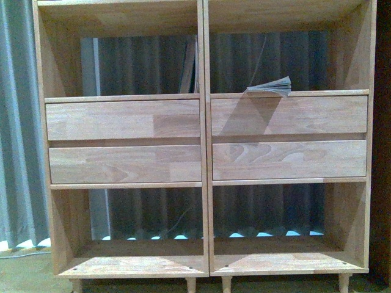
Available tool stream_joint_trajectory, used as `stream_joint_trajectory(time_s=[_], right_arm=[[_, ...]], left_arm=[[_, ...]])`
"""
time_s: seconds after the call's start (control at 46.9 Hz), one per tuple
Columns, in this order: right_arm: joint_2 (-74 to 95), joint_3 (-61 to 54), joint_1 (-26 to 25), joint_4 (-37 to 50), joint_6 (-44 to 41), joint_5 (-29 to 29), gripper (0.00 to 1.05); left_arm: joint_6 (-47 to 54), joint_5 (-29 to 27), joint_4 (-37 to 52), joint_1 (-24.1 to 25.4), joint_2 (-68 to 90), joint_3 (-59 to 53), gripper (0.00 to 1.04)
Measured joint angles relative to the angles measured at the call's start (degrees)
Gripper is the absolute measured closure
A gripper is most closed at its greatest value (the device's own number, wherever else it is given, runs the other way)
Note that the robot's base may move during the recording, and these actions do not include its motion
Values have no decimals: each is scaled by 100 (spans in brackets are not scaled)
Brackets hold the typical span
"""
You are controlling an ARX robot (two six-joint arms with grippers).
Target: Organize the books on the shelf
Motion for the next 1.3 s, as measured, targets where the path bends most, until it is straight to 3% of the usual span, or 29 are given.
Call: stream_joint_trajectory(time_s=[1.3], right_arm=[[0,0,0,0,0,0,7]], left_arm=[[0,0,0,0,0,0,7]])
